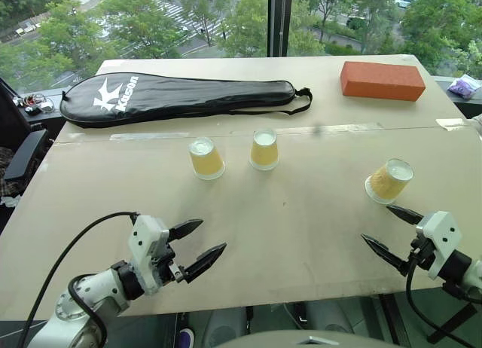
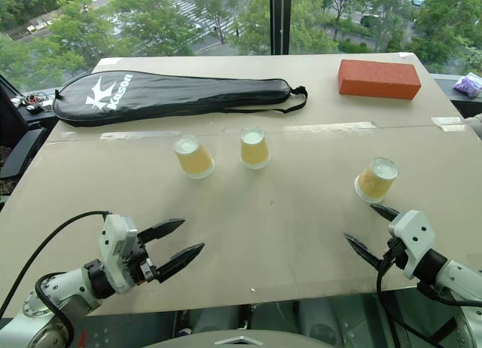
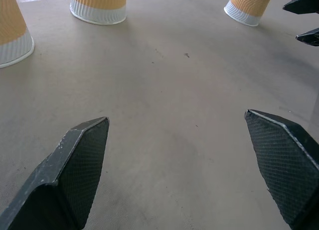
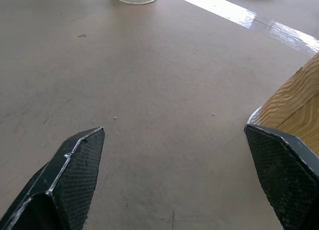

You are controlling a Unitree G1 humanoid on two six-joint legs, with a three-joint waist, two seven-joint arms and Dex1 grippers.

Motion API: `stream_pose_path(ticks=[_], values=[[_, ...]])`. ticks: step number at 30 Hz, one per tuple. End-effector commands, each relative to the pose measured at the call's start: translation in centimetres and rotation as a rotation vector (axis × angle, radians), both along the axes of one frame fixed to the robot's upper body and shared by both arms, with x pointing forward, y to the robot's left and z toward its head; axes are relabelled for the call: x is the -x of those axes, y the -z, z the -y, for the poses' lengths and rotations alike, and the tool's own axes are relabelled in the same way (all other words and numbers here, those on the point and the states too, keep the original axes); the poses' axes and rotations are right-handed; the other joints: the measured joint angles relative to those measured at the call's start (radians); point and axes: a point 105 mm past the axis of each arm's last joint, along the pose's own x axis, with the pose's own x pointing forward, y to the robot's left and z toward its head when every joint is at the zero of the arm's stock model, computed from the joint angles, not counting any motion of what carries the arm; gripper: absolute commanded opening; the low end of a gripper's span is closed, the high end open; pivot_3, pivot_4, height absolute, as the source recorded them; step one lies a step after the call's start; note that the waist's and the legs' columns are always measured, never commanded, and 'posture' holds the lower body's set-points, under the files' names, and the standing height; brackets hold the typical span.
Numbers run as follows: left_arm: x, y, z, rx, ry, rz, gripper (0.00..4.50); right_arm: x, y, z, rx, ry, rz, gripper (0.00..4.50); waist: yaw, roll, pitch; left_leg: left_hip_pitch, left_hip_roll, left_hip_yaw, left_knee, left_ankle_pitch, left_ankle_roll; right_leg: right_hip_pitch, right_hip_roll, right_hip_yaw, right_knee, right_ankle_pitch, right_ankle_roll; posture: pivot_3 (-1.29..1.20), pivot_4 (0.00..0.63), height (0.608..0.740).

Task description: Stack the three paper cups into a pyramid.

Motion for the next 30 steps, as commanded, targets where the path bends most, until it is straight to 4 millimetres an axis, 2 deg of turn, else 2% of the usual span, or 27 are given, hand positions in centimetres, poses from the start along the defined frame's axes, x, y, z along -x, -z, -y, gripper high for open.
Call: stream_pose_path(ticks=[1, 4, 6, 8, 12, 14, 18, 21, 24, 30], values=[[-0.7, -1.1, 0.2, 0.013, 0.005, 0.039, 4.5, -0.6, -0.7, -0.8, -0.02, -0.007, 0.064, 4.43, 0.0, 0.0, 0.0, 0.0, 0.0, 0.0, 0.0, 0.0, 0.0, 0.0, 0.0, 0.0, 0.0, 0.0, 0.0, 0.0, 0.15, 0.74], [-2.3, -2.3, 0.7, 0.031, -0.003, 0.09, 4.5, -1.8, -1.7, -2.1, -0.055, 0.013, 0.148, 4.43, 0.001, 0.0, 0.0, -0.001, 0.0, -0.001, 0.0, 0.0, 0.0, 0.0, 0.001, -0.001, 0.0, 0.0, 0.0, 0.0, 0.15, 0.74], [-2.7, -2.9, 1.1, 0.04, 0.008, 0.116, 4.5, -2.7, -2.8, -2.2, -0.055, 0.053, 0.22, 4.43, 0.001, 0.0, 0.0, 0.0, 0.0, -0.001, 0.0, 0.0, 0.0, 0.0, 0.001, 0.0, 0.001, 0.0, 0.0, 0.0, 0.15, 0.74], [-2.9, -3.7, 1.5, 0.058, 0.034, 0.143, 4.5, -3.8, -4.4, -1.6, -0.073, 0.127, 0.303, 4.43, -0.003, 0.0, 0.0, -0.001, 0.0, 0.0, 0.0, 0.0, 0.0, 0.0, 0.001, 0.0, 0.001, 0.0, 0.0, 0.0, 0.15, 0.74], [-2.6, -4.8, 2.8, 0.041, 0.149, 0.195, 4.5, -5.8, -7.9, 0.6, -0.062, 0.311, 0.471, 4.43, -0.002, 0.0, 0.0, -0.001, -0.001, 0.0, 0.0, 0.0, 0.0, -0.001, 0.001, 0.0, 0.0, 0.002, -0.003, 0.0, 0.15, 0.74], [-2.2, -5.1, 3.5, 0.049, 0.203, 0.199, 4.5, -6.4, -8.7, 1.9, -0.027, 0.389, 0.499, 4.43, 0.001, 0.0, 0.0, -0.001, -0.002, 0.001, 0.0, 0.0, 0.0, 0.0, 0.001, 0.0, 0.001, 0.002, -0.003, 0.0, 0.15, 0.74], [-1.7, -5.9, 4.5, 0.039, 0.314, 0.277, 4.5, -7.0, -8.2, 2.9, -0.024, 0.459, 0.446, 4.43, 0.005, 0.0, 0.0, -0.001, -0.002, 0.002, 0.0, 0.0, 0.0, 0.0, 0.001, -0.001, 0.0, 0.003, -0.004, 0.0, 0.15, 0.74], [-1.0, -6.4, 4.9, 0.093, 0.4, 0.219, 4.5, -7.1, -7.7, 3.0, -0.097, 0.489, 0.383, 4.43, 0.0, 0.0, 0.0, -0.001, -0.002, 0.002, 0.0, 0.0, 0.0, 0.0, 0.002, 0.0, 0.001, 0.003, -0.004, 0.0, 0.15, 0.74], [0.2, -6.2, 5.2, 0.063, 0.504, 0.206, 4.5, -6.8, -7.5, 2.7, -0.156, 0.488, 0.335, 4.43, -0.004, 0.001, 0.001, -0.001, -0.001, 0.001, 0.0, 0.0, 0.0, 0.0, 0.003, 0.0, 0.001, 0.002, -0.003, 0.0, 0.15, 0.74], [1.0, -6.5, 5.6, 0.079, 0.563, 0.188, 4.5, -7.5, -7.0, 1.8, -0.171, 0.468, 0.282, 4.43, -0.004, 0.002, 0.001, 0.0, -0.001, 0.001, 0.0, 0.0, 0.0, 0.0, 0.003, 0.001, 0.001, 0.001, -0.001, 0.0, 0.15, 0.74]])
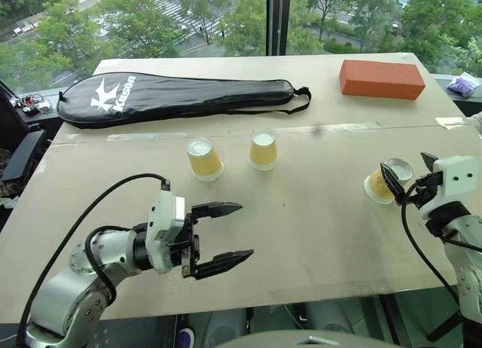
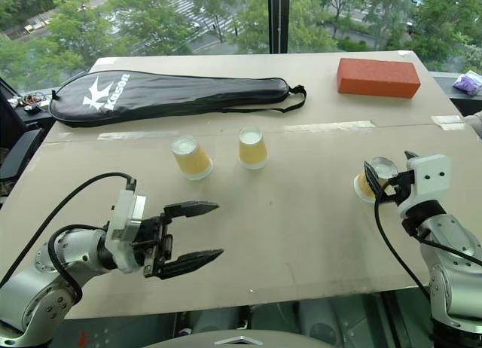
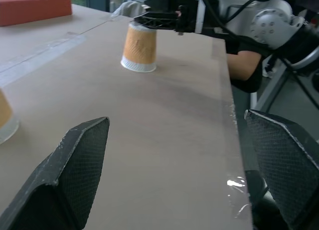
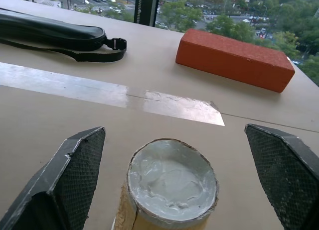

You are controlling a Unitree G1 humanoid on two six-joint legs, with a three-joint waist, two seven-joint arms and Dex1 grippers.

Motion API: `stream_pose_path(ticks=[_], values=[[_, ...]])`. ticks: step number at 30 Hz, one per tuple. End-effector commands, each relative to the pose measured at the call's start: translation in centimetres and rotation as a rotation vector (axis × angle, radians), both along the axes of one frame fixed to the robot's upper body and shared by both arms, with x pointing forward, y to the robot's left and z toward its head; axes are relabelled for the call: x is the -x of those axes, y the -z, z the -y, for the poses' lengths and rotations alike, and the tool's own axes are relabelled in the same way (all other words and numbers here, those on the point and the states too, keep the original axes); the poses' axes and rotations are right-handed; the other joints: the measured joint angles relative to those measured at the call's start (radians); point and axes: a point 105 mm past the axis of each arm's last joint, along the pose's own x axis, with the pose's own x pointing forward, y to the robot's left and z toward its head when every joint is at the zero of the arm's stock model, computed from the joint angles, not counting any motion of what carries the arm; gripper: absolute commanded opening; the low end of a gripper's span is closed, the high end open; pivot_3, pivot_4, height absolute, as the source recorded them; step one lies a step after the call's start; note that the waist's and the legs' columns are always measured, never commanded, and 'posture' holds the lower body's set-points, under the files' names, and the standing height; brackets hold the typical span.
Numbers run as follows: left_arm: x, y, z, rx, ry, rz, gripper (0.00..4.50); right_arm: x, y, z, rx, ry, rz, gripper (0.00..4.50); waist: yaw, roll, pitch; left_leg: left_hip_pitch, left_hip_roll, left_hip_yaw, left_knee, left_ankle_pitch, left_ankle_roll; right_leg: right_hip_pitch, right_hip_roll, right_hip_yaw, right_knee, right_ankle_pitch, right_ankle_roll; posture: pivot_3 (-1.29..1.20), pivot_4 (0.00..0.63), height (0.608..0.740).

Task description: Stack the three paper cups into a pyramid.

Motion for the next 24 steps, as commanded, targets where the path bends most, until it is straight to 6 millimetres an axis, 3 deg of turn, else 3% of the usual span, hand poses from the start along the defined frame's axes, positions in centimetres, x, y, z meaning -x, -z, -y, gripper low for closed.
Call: stream_pose_path(ticks=[1, 10, 13, 16, 22, 24], values=[[0.8, -0.9, 0.7, 0.018, 0.058, 0.025, 4.5, -0.4, -1.1, -0.4, 0.02, 0.003, 0.025, 4.43, 0.0, 0.0, 0.0, 0.0, 0.0, 0.0, 0.0, 0.0, 0.0, 0.0, 0.0, 0.0, 0.0, 0.0, 0.0, 0.0, 0.15, 0.74], [0.9, -1.5, 1.0, 0.034, 0.075, 0.053, 4.5, -1.7, 0.1, -0.2, -0.019, 0.054, -0.05, 4.43, 0.002, 0.0, 0.0, -0.001, 0.0, 0.0, 0.0, 0.0, 0.0, 0.0, 0.0, -0.001, 0.0, 0.001, -0.001, 0.0, 0.15, 0.74], [1.1, -1.8, 1.2, 0.048, 0.082, 0.061, 4.5, -1.6, 0.3, -0.3, -0.048, 0.055, -0.066, 3.62, 0.001, 0.0, 0.0, -0.001, 0.0, 0.0, 0.0, 0.0, 0.0, 0.0, 0.0, 0.0, 0.0, 0.001, -0.001, 0.0, 0.15, 0.74], [1.1, -1.8, 1.3, 0.053, 0.087, 0.058, 4.5, -1.6, 0.5, -0.2, -0.054, 0.054, -0.075, 2.14, 0.0, 0.0, 0.0, 0.0, 0.0, 0.0, 0.0, 0.0, 0.0, 0.0, 0.0, 0.0, 0.0, 0.0, 0.0, 0.0, 0.15, 0.74], [0.8, -1.4, 1.0, 0.06, 0.063, 0.05, 4.5, -1.6, -0.1, -0.1, -0.027, 0.016, -0.05, 2.05, 0.0, 0.0, 0.0, 0.0, 0.0, 0.0, 0.0, 0.0, 0.0, 0.0, 0.001, 0.0, 0.0, 0.0, 0.0, 0.0, 0.15, 0.74], [0.5, -1.2, 0.8, 0.064, 0.04, 0.053, 4.5, -1.5, -0.8, -1.1, -0.009, -0.061, -0.026, 2.05, 0.0, 0.0, 0.0, 0.0, 0.0, 0.0, 0.0, 0.0, 0.0, 0.0, 0.001, 0.0, 0.0, 0.0, 0.0, 0.0, 0.15, 0.74]])
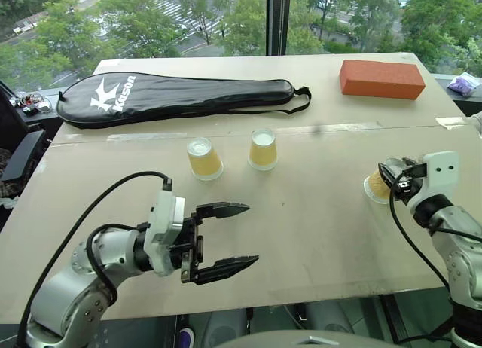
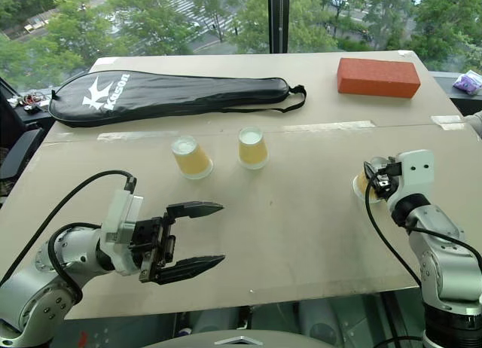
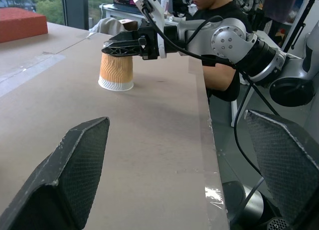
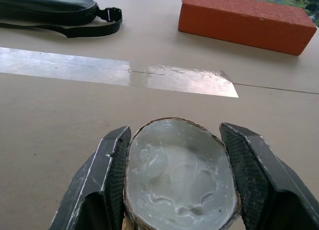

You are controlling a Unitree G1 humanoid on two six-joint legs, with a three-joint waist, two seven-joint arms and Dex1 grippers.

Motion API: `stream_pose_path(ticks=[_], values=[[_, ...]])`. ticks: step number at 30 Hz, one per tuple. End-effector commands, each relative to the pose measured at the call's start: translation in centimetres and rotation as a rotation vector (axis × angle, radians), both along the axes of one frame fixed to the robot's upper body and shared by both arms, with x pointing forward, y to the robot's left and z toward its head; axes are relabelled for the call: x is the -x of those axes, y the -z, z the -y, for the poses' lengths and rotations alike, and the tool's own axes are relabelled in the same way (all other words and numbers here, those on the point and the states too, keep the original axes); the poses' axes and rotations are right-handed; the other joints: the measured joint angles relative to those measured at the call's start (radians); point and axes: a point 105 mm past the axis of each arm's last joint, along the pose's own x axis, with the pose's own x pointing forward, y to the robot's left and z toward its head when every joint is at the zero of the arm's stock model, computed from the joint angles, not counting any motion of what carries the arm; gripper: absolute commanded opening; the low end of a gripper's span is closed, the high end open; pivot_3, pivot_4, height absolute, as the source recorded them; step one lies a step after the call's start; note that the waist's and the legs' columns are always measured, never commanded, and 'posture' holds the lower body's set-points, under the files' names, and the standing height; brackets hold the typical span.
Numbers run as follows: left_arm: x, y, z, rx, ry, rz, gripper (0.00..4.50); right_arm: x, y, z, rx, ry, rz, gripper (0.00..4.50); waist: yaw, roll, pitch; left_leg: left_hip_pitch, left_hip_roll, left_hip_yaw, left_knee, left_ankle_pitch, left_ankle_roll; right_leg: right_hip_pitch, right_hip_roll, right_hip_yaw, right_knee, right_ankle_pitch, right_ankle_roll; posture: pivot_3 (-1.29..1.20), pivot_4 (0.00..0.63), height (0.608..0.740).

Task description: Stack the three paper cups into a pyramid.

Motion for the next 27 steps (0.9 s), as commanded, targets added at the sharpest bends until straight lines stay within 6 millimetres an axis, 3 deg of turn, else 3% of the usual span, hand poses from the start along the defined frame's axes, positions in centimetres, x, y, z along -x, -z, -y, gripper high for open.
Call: stream_pose_path(ticks=[1, 5, 11, 18, 27], values=[[-0.3, 0.0, -0.1, 0.018, -0.035, 0.034, 4.5, 0.3, -2.6, -1.5, 0.035, -0.134, 0.102, 2.05, 0.0, 0.0, 0.0, 0.0, 0.0, 0.0, 0.0, 0.0, 0.0, 0.0, 0.0, 0.0, 0.0, 0.0, 0.0, 0.0, 0.15, 0.74], [-1.2, 1.6, -1.6, 0.016, -0.178, 0.082, 4.5, 0.7, -3.7, -5.6, 0.019, -0.344, 0.121, 2.05, -0.007, 0.001, 0.0, 0.001, 0.0, 0.001, 0.0, 0.0, 0.0, 0.0, 0.001, 0.002, 0.0, 0.0, 0.0, 0.0, 0.15, 0.74], [0.1, 2.9, -2.8, 0.06, -0.201, -0.033, 4.5, 1.1, -3.3, -11.0, 0.071, -0.607, 0.098, 2.05, -0.001, 0.0, 0.001, 0.001, 0.001, -0.001, 0.0, 0.0, 0.0, 0.0, 0.001, 0.0, 0.0, 0.0, 0.0, 0.0, 0.15, 0.74], [0.7, 4.4, -4.5, 0.022, -0.303, -0.05, 4.5, 0.2, -3.0, -12.6, 0.098, -0.67, 0.088, 2.05, 0.0, 0.0, 0.001, -0.001, 0.001, 0.0, 0.0, 0.0, 0.0, -0.001, -0.002, 0.0, -0.001, 0.0, 0.0, 0.0, 0.15, 0.74], [0.6, 4.5, -4.3, 0.035, -0.346, -0.038, 4.5, -0.1, -2.0, -13.2, 0.144, -0.719, 0.047, 2.05, 0.0, 0.0, 0.001, -0.002, 0.001, -0.001, 0.0, 0.0, 0.0, -0.002, -0.001, -0.002, -0.001, 0.001, -0.001, 0.0, 0.15, 0.74]])
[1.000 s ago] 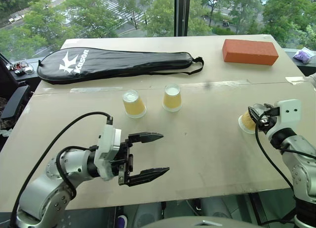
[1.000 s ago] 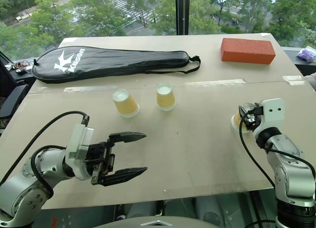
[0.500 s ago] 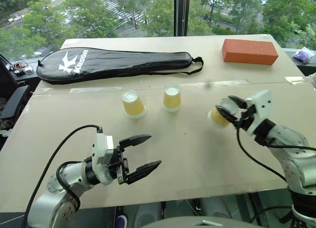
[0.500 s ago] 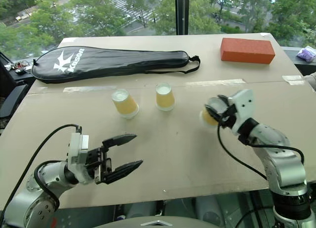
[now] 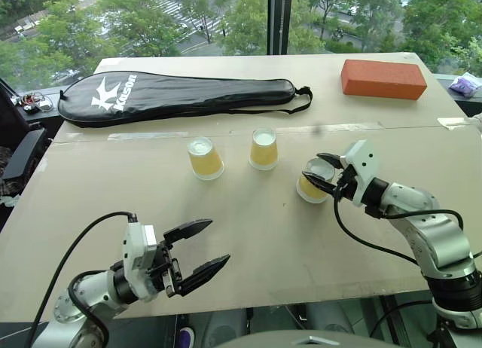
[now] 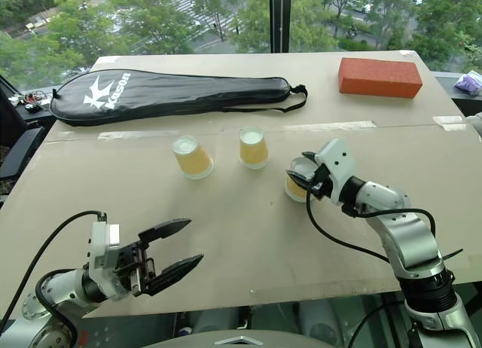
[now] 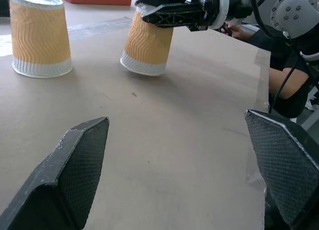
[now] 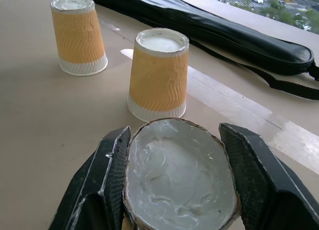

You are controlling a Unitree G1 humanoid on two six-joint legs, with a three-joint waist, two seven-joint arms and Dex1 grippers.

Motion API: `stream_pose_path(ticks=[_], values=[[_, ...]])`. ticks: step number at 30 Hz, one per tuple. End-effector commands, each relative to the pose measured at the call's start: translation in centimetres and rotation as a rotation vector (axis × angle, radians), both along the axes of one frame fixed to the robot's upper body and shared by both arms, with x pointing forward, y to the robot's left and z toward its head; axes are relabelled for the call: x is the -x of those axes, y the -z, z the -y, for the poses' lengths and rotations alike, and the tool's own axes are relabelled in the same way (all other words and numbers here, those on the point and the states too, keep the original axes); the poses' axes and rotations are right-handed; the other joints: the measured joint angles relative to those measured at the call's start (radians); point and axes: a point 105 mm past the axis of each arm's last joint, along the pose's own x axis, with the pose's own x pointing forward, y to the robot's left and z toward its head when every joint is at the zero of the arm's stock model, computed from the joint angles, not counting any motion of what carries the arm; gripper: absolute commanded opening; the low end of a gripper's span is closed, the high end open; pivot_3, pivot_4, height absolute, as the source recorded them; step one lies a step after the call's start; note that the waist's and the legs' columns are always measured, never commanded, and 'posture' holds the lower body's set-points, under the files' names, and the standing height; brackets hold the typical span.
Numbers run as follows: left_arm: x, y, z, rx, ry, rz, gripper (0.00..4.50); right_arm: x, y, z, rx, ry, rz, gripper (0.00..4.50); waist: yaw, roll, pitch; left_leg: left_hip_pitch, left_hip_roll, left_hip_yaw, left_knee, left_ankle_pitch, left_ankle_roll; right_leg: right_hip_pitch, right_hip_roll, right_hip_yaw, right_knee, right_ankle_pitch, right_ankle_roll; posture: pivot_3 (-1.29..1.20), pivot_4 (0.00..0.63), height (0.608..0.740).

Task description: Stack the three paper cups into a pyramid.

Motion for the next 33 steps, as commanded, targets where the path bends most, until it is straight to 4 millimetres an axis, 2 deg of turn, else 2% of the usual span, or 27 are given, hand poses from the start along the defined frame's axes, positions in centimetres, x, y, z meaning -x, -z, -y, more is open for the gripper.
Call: stream_pose_path(ticks=[1, 4, 5, 7, 8, 9, 13, 17, 23, 25, 27, 33], values=[[-0.2, -0.6, 0.4, -0.008, -0.006, 0.049, 4.5, 0.1, -0.9, -0.3, 0.015, -0.026, 0.04, 2.05, 0.0, 0.0, 0.0, 0.0, 0.0, 0.0, 0.0, 0.0, 0.0, 0.0, 0.0, 0.0, 0.0, 0.0, 0.0, 0.0, 0.15, 0.74], [-0.6, -0.8, 0.5, -0.007, -0.018, 0.058, 4.5, -0.1, -0.8, 0.0, 0.009, -0.018, 0.018, 2.05, 0.0, 0.0, 0.0, 0.0, 0.0, 0.0, 0.0, 0.0, 0.0, 0.0, 0.0, 0.0, 0.0, 0.0, 0.0, 0.0, 0.15, 0.74], [-0.8, -0.9, 0.5, -0.004, -0.026, 0.061, 4.5, -0.2, -0.8, 0.1, 0.008, -0.009, 0.019, 3.08, 0.0, 0.0, 0.0, 0.0, 0.0, 0.0, 0.0, 0.0, 0.0, 0.0, 0.0, 0.0, 0.0, 0.0, 0.0, 0.0, 0.15, 0.74], [-1.4, -1.1, 0.4, 0.004, -0.047, 0.066, 4.5, -0.3, -1.2, 0.3, 0.01, -0.006, 0.036, 3.64, 0.001, 0.0, 0.0, 0.0, 0.0, 0.0, 0.0, 0.0, 0.0, 0.0, 0.0, 0.0, 0.0, 0.0, 0.0, 0.0, 0.15, 0.74], [-2.0, -1.3, 0.4, 0.01, -0.063, 0.071, 4.5, -0.2, -1.6, 0.4, 0.002, -0.009, 0.045, 4.2, 0.002, 0.0, 0.0, 0.0, 0.0, 0.0, 0.0, 0.0, 0.0, 0.0, 0.0, 0.0, 0.0, 0.0, 0.0, 0.0, 0.15, 0.74], [-2.5, -1.4, 0.4, 0.015, -0.077, 0.075, 4.5, -0.1, -2.0, 0.5, -0.003, -0.015, 0.058, 4.45, 0.003, 0.0, 0.0, 0.0, 0.0, 0.0, 0.0, 0.0, 0.0, 0.0, 0.0, 0.0, 0.0, 0.0, 0.0, 0.0, 0.15, 0.74], [-4.1, -1.7, 0.8, 0.015, -0.117, 0.069, 4.5, 0.7, -4.0, 0.6, -0.056, -0.03, 0.125, 4.45, 0.001, 0.0, 0.0, 0.0, -0.001, 0.0, 0.0, 0.0, 0.0, 0.0, 0.0, 0.0, 0.0, 0.001, 0.0, 0.0, 0.15, 0.74], [-7.4, -2.5, 1.8, 0.004, -0.179, 0.049, 4.5, 3.4, -5.9, 0.4, -0.164, -0.136, 0.168, 4.45, 0.008, 0.0, 0.0, -0.001, -0.001, -0.001, 0.0, 0.0, 0.0, 0.0, 0.001, -0.001, 0.001, 0.002, -0.002, 0.0, 0.15, 0.74], [-10.7, -4.4, 4.2, -0.024, -0.194, 0.097, 4.5, 6.3, -6.2, 0.8, -0.174, -0.208, 0.165, 4.45, 0.006, -0.001, 0.0, 0.0, -0.002, -0.003, 0.0, 0.0, 0.0, 0.002, 0.001, -0.001, 0.001, 0.003, 0.0, 0.0, 0.15, 0.74], [-12.7, -5.5, 5.7, -0.04, -0.225, 0.117, 4.5, 7.8, -5.8, 2.4, -0.138, -0.212, 0.174, 4.45, 0.013, -0.002, 0.0, 0.0, -0.002, -0.002, 0.0, 0.0, 0.0, 0.002, 0.001, -0.001, 0.0, 0.003, 0.0, 0.0, 0.15, 0.74], [-13.8, -6.1, 6.4, -0.06, -0.253, 0.123, 4.5, 8.8, -5.3, 3.4, -0.105, -0.208, 0.161, 4.45, 0.022, -0.003, 0.0, -0.001, -0.004, -0.002, 0.0, 0.0, 0.0, 0.003, 0.001, -0.003, 0.0, 0.003, 0.001, 0.0, 0.15, 0.74], [-16.3, -7.4, 8.2, -0.07, -0.265, 0.114, 4.5, 8.8, -5.2, 6.2, -0.084, -0.085, 0.162, 4.45, 0.019, -0.003, 0.0, 0.001, -0.004, -0.001, 0.001, 0.0, 0.0, 0.004, 0.002, -0.001, 0.001, 0.002, 0.001, 0.0, 0.15, 0.74]])
